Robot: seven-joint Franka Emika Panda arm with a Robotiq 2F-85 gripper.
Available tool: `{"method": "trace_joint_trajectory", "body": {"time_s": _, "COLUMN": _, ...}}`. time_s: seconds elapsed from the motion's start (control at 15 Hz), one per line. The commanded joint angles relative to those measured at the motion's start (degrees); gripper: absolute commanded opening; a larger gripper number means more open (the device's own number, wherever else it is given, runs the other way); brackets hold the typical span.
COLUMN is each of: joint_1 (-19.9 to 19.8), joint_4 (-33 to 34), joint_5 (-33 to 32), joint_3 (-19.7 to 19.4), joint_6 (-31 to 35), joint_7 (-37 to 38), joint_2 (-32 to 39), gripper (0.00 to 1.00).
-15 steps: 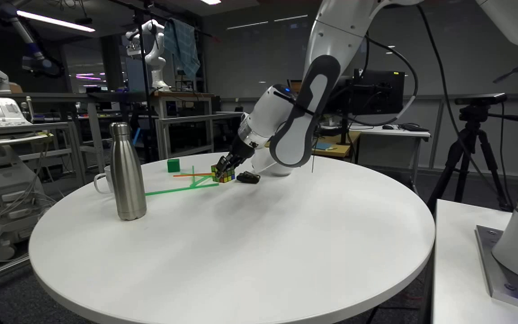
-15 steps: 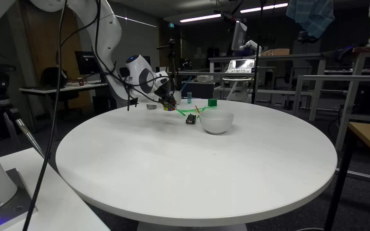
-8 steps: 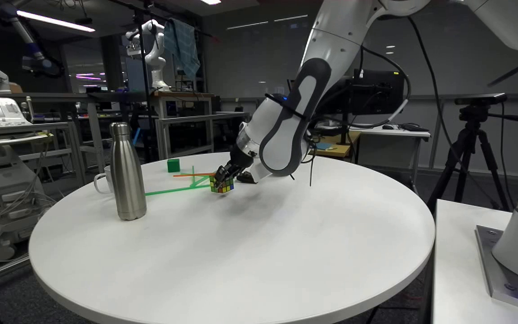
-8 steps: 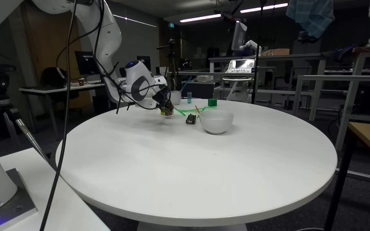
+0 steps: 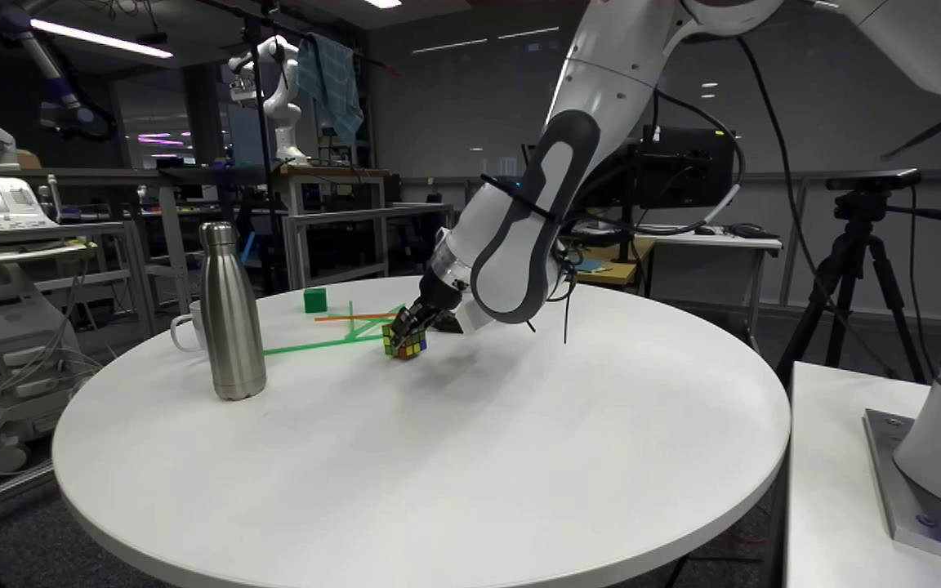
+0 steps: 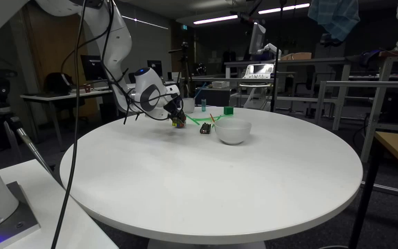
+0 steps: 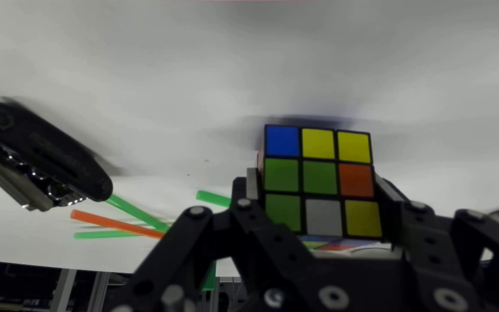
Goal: Place the Rubik's cube in the middle of the table
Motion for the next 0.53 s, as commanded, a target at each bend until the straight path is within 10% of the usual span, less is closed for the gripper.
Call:
{"method": "trace_joint_trajectory", "body": {"time_s": 0.0, "joint_1": -1.75, "joint_4": 1.20, "joint_5": 1.43, "joint_3": 1.86, "joint_6": -0.09, "joint_7": -2.94, "joint_2": 0.79, "gripper": 0.35}}
{"method": "trace_joint_trajectory", "body": {"time_s": 0.47, "joint_1": -2.56, "joint_4": 1.10, "joint_5": 1.24, "joint_3": 2.78, "joint_6": -0.06, "joint_7": -2.95, "joint_2": 1.11, "gripper": 0.35}}
